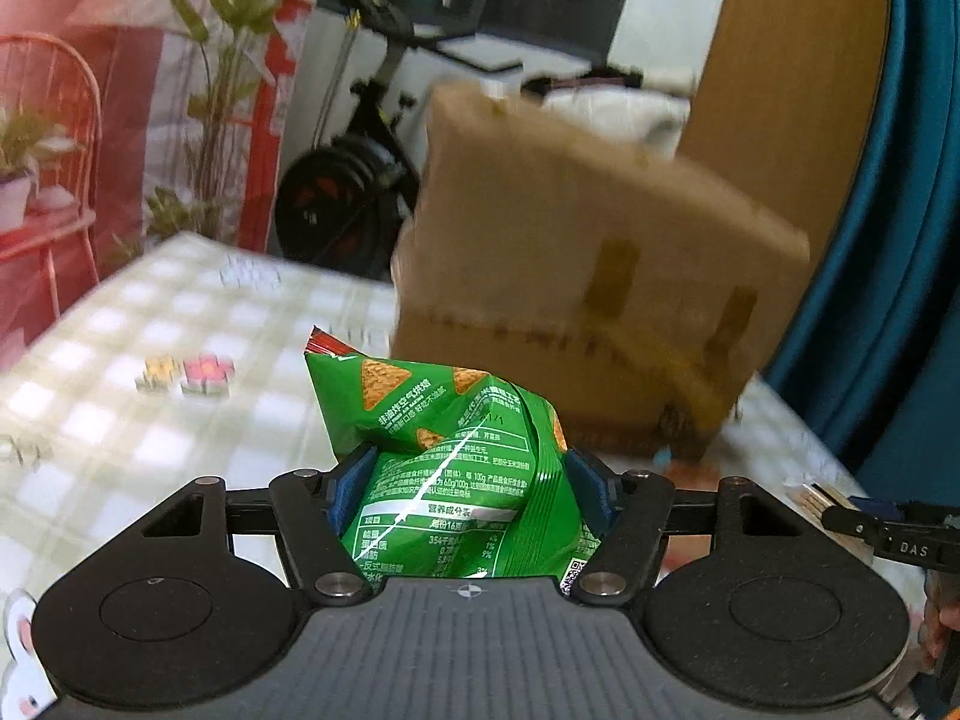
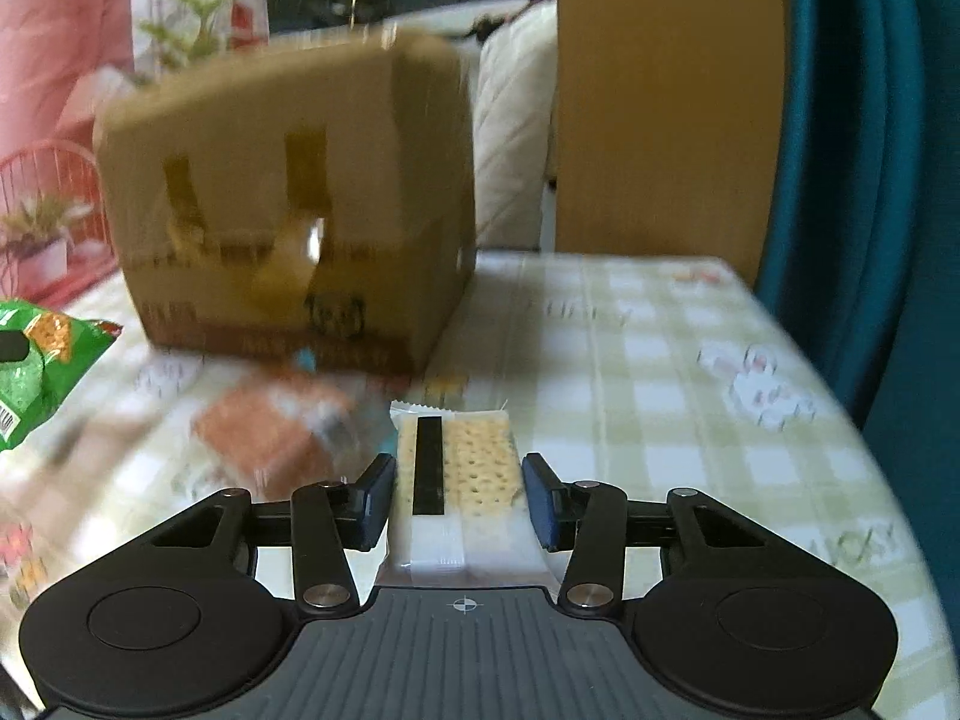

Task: Organize snacks
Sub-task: 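Lift both held snacks and carry them over the cardboard box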

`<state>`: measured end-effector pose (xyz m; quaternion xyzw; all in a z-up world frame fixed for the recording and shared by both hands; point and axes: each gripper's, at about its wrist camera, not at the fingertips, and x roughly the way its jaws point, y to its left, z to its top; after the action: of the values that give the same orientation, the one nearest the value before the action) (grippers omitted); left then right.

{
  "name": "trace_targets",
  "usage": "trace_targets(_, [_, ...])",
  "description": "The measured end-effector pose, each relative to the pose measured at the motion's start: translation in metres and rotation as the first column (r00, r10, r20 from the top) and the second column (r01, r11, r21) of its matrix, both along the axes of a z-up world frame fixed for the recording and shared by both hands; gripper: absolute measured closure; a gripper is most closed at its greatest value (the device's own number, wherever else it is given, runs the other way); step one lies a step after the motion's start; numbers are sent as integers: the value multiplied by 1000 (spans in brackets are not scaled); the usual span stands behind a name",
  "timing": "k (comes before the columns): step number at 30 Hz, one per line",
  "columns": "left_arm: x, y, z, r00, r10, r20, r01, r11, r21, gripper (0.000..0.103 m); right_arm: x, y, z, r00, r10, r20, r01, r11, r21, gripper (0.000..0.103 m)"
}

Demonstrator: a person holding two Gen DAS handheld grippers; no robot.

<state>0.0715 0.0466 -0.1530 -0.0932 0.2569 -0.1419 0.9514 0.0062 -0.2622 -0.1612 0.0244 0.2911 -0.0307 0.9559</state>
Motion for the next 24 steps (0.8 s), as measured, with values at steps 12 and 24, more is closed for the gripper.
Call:
trace_targets(12, [34,-18,101,964,-18,264,5,999,49,33,42,5,110,954,66,293,-83,995,47,61])
trace_targets(24, [153,-76,151,952,-125,280,109,991,72,33,177,28,162,948,142,285,-160,986,41,61])
